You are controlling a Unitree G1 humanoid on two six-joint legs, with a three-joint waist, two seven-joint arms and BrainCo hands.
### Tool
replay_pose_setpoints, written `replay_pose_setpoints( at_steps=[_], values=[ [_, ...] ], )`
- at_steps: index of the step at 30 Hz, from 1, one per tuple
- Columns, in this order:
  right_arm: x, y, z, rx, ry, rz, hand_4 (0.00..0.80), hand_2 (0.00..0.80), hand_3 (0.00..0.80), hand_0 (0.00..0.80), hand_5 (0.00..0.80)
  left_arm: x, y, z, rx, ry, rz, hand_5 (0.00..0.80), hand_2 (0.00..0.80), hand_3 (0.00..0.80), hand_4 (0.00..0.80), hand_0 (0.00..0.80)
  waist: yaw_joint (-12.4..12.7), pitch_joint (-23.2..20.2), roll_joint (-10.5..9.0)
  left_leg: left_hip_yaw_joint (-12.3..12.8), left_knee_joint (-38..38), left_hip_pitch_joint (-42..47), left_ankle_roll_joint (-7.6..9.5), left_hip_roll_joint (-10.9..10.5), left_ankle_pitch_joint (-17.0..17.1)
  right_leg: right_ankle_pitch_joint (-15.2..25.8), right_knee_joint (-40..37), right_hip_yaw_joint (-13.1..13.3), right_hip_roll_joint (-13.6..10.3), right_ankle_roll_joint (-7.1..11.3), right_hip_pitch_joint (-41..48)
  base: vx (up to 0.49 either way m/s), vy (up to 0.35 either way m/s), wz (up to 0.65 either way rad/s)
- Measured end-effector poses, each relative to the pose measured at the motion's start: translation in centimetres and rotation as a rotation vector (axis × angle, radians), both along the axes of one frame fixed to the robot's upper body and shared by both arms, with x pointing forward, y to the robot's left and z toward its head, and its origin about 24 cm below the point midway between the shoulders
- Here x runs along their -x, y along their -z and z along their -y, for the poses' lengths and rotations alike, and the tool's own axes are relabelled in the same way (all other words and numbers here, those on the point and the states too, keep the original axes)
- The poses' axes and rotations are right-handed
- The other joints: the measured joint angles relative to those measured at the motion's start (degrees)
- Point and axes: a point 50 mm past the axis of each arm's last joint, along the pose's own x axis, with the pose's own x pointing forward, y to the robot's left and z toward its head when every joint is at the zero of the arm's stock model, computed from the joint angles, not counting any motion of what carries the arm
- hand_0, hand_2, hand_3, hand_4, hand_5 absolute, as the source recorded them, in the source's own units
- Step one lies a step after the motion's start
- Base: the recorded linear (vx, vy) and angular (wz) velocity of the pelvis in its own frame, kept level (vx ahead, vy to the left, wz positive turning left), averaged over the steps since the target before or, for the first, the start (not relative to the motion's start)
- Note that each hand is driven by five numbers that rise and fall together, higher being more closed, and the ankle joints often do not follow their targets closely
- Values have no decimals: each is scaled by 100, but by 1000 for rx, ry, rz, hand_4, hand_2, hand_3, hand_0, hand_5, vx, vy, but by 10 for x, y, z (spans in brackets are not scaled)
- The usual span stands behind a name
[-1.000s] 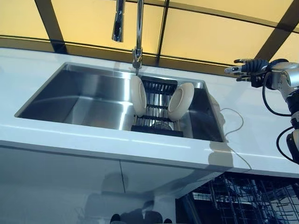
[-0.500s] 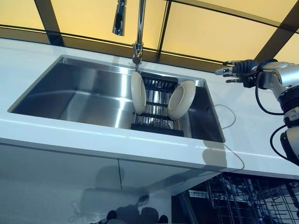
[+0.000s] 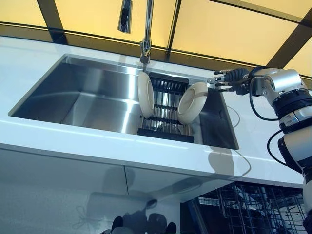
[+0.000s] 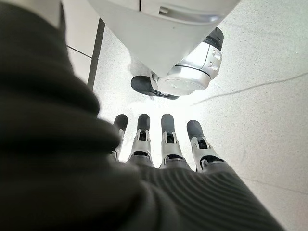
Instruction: Take plates into dishwasher
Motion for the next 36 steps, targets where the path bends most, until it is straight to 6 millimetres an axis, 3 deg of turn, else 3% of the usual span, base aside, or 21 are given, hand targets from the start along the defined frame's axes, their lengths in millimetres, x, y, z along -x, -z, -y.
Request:
replay_pose_setpoints(
  at_steps=[11, 36],
  values=[
    [2, 5, 6, -58, 100, -29, 0, 0, 0, 0, 0, -1, 0, 1, -2, 13, 5, 0, 0, 0, 0, 0, -23, 39, 43, -10, 29, -102, -3, 5, 3, 11, 0, 0, -1, -9, -86, -6, 2, 0],
    [1, 5, -1, -80, 61, -39, 0, 0, 0, 0, 0, -10, -1, 2, -3, 18, 33, 0, 0, 0, 0, 0, -22, 220, 46, -12, 24, -94, -3, 1, 3, 10, 0, -1, 6, -7, -78, 0, 0, 0]
  ],
)
